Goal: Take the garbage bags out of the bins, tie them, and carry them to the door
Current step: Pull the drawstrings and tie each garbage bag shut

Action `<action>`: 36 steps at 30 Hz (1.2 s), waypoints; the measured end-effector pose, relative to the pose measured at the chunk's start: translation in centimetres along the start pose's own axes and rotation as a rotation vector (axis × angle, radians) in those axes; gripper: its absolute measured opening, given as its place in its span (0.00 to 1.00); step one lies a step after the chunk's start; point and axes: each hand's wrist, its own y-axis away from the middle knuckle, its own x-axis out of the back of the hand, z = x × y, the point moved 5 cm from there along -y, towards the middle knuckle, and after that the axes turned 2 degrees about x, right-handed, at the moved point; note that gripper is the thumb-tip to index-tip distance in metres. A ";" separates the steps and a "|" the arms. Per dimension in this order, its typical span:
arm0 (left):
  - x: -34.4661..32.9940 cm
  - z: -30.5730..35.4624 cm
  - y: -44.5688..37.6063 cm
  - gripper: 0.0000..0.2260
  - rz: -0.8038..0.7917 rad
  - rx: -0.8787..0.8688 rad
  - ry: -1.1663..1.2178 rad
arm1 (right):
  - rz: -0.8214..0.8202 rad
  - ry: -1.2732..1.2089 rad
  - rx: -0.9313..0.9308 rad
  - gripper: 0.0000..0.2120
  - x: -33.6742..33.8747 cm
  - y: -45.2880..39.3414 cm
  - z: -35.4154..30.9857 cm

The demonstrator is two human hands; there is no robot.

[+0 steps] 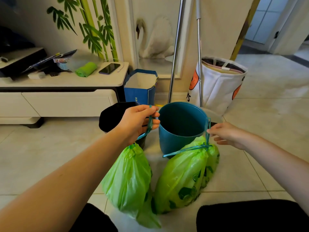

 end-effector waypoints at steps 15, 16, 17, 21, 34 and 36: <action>1.1 0.3 0.6 0.07 0.024 -0.011 -0.057 | -0.211 0.374 0.468 0.02 -7.0 4.2 -6.6; 1.2 0.4 0.6 0.07 0.024 -0.012 -0.060 | -0.207 0.419 0.471 0.03 -7.4 4.3 -6.8; 1.4 0.4 0.7 0.07 0.023 -0.012 -0.062 | -0.220 0.422 0.460 0.04 -7.7 4.4 -6.9; 1.7 0.4 0.8 0.06 0.010 -0.017 -0.069 | -0.320 0.453 0.430 0.09 -9.2 4.5 -7.0; 2.1 0.0 0.6 0.06 -0.018 -0.036 -0.092 | -0.292 0.900 0.553 0.11 -10.6 4.7 -7.6; 2.3 -0.2 0.3 0.06 -0.018 -0.037 -0.100 | -0.219 0.732 0.546 0.09 -10.4 4.3 -8.6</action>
